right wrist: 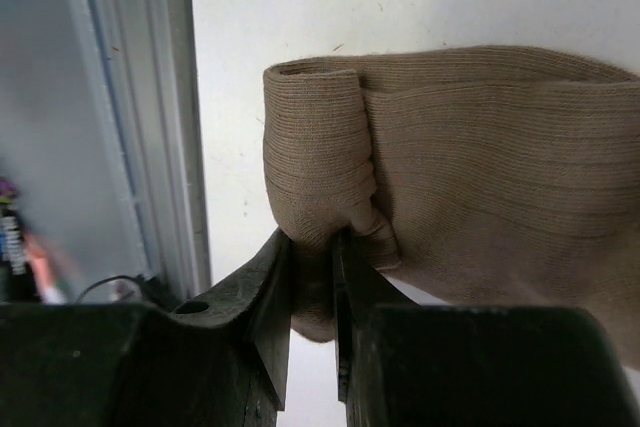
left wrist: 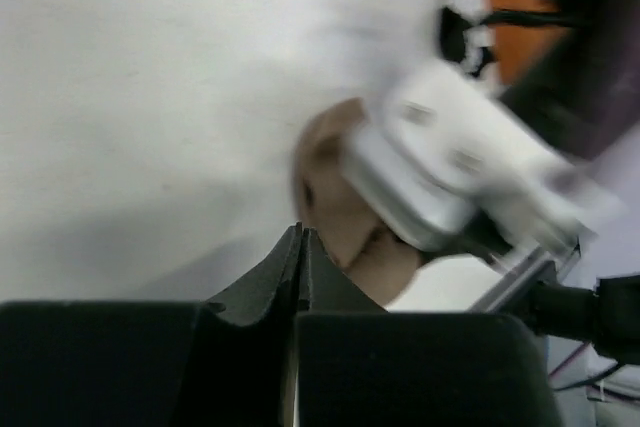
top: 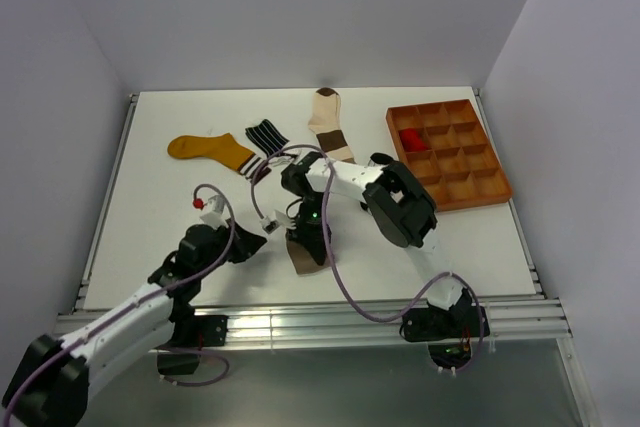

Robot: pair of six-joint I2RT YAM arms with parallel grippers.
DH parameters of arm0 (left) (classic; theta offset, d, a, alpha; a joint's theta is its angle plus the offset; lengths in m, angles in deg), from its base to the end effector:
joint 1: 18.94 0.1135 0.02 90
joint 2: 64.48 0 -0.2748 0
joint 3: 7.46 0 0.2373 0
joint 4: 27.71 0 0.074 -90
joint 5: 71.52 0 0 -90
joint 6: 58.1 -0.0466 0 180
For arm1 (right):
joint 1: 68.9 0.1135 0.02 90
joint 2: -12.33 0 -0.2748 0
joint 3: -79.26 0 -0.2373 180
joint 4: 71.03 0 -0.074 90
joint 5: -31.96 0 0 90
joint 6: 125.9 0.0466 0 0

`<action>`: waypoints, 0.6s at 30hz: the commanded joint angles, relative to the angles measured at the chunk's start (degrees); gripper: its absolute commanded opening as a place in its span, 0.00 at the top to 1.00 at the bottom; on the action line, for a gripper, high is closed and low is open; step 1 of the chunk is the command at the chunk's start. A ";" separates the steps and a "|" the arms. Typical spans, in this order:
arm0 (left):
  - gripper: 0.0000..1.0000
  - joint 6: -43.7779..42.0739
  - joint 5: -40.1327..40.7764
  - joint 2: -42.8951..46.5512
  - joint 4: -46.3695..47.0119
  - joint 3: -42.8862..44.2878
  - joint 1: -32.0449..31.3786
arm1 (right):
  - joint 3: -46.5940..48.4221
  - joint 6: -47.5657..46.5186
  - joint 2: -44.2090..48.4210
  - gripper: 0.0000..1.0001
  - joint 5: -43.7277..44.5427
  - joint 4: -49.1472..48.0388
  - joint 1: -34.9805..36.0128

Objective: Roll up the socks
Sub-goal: Roll the sock at the center of the board.

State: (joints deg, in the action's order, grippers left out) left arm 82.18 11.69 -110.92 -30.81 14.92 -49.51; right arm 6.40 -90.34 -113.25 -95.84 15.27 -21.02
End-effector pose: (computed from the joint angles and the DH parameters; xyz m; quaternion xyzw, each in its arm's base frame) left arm 0.1301 -0.0832 0.1610 -0.1154 0.8446 -0.3759 0.3634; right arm 0.2315 0.2987 0.1548 0.7048 -0.6208 -0.3277 0.1028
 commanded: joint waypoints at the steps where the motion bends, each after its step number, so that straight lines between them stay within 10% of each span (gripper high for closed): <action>1: 0.93 -0.35 4.05 11.08 2.69 -2.36 -4.48 | 3.03 -0.41 -6.94 0.90 0.98 3.13 -0.41; 7: 0.71 -4.66 5.65 15.24 1.45 -1.49 -11.61 | 9.19 0.73 -12.84 0.89 -0.95 6.12 -2.35; 18: 0.43 -13.63 6.52 -9.54 9.80 8.70 -21.28 | 15.09 3.45 -17.51 0.87 -2.28 10.17 -4.46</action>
State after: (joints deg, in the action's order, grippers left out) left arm 72.87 16.72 -117.48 -26.96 19.55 -69.13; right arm 20.76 -85.86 -127.77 -103.95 30.40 -25.48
